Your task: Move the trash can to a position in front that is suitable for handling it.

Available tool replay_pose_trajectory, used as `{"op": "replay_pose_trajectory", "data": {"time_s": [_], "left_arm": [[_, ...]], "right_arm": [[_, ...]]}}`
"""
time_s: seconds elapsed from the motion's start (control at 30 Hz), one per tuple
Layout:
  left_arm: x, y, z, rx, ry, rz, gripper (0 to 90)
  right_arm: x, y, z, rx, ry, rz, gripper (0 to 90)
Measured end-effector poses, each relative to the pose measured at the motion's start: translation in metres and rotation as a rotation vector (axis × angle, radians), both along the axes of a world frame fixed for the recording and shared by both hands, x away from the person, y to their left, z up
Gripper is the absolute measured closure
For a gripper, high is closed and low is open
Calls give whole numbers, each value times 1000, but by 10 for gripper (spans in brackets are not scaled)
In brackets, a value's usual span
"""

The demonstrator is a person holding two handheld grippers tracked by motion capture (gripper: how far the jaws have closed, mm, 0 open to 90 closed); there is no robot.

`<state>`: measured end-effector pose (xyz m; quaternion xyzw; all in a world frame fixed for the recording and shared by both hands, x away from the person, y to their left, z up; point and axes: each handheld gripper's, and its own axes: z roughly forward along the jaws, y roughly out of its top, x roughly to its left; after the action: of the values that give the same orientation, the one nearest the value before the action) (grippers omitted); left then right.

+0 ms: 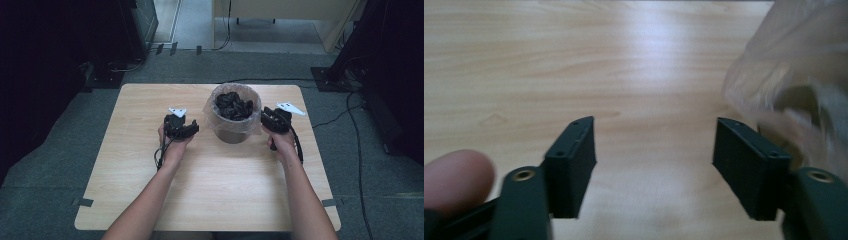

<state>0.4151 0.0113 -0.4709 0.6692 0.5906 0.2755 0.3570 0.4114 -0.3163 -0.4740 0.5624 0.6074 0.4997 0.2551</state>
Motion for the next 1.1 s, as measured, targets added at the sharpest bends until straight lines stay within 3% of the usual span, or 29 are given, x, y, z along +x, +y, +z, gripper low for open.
{"op": "replay_pose_trajectory", "data": {"time_s": [0.1,0.2,0.27,0.33,0.5,0.53,0.57,0.63,0.67,0.73,0.97,1.1], "left_arm": [[12,-11,4,-14,-21,8,533],[24,-20,8,-71,-3,-16,567],[33,-23,9,-115,11,12,650],[44,-28,7,-102,31,-1,756],[53,-36,8,-112,53,-74,845],[54,-38,9,-108,63,-93,861],[55,-43,13,-98,55,-147,868],[54,-44,14,-94,46,-167,872],[54,-45,15,-114,39,-174,878],[54,-45,16,-115,32,-194,899],[52,-40,16,-81,18,-247,900],[50,-37,17,-86,23,-262,900]], "right_arm": [[2,4,0,-22,2,-3,640],[4,5,2,-34,7,-14,642],[7,7,2,-42,11,-25,644],[11,8,4,-47,15,-38,648],[20,8,5,-5,39,-51,691],[21,9,5,-3,42,-44,711],[22,10,6,-10,46,-29,755],[23,12,7,-28,43,-13,791],[23,14,8,-37,42,-5,804],[24,19,10,-65,41,20,887],[20,21,9,-94,40,69,900],[17,22,9,-99,43,82,900]]}}
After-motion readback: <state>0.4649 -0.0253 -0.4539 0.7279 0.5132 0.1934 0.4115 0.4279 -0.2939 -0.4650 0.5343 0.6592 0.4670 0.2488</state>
